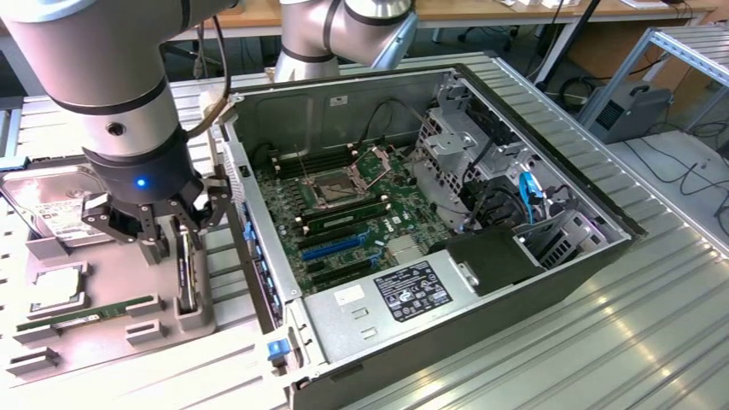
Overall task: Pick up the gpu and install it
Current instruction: 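Pick up the gpu and move the gpu toward the slot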
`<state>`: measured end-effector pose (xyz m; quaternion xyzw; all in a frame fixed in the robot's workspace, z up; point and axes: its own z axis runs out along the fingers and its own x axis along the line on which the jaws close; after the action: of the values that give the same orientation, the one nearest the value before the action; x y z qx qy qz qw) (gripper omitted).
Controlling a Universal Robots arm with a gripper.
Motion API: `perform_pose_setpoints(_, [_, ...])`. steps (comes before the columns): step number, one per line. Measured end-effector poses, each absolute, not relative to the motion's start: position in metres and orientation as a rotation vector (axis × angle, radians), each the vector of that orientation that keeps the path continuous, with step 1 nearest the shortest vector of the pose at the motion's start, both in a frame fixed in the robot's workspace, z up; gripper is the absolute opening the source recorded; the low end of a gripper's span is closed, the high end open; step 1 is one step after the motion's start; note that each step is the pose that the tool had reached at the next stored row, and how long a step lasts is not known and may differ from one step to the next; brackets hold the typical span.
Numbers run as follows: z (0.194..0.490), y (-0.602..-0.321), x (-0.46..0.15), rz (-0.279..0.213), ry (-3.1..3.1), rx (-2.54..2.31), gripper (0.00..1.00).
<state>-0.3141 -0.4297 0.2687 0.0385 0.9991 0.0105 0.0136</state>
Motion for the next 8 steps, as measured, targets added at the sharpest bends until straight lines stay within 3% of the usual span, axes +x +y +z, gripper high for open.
perform_pose_setpoints(8, [0.2599, -0.4191, -0.3145, 0.031, 3.112, 0.120, 0.42])
